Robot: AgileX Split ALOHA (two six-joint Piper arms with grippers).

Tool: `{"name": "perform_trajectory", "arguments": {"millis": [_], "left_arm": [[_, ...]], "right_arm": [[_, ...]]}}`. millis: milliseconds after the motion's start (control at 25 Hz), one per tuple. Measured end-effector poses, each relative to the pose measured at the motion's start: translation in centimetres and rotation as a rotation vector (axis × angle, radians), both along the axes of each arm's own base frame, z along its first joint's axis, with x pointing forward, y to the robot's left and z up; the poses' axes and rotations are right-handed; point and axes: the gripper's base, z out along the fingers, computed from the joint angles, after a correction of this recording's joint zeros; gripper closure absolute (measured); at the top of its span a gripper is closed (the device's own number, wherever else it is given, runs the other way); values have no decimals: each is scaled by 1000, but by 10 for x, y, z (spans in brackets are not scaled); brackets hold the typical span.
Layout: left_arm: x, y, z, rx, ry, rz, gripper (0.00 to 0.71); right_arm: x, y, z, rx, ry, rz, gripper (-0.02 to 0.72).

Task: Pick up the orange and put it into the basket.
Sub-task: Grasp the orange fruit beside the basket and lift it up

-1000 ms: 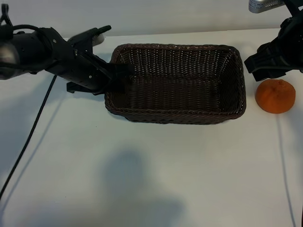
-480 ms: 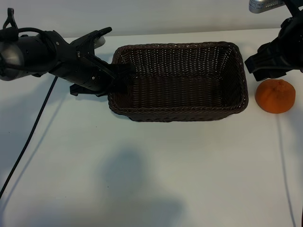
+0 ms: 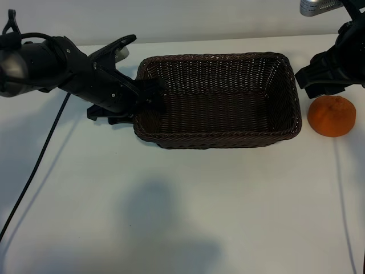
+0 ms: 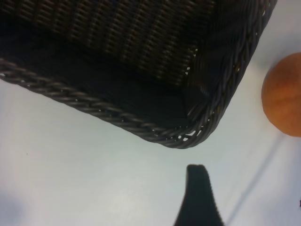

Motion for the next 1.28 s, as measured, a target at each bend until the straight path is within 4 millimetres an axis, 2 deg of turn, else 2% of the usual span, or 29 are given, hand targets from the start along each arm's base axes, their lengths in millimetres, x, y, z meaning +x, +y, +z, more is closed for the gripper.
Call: {"name": "perform_trajectory", "arguments": {"millis": [40,120,520,800,1080,1280], "left_arm": [[-1,0,4,-2,-6,-3,27],[-2,1,12,5,-27,-11,8],[-17,14,57,103,-80,-30,24],[-36,22,97,144,-140,-84,41],[-41,49,136,275,-161,-61,67],[-38,72,153,385,-128,-57,78]], "right_arm": [[0,0,0,0,0,0,212],[0,0,0,0,0,0,212],[-1,0,0,-1,7,1,212],[-1,0,0,-1,7,1,212],[-1,0,0,-1,8,1,212],[-1,0,0,-1,8,1,212]]}}
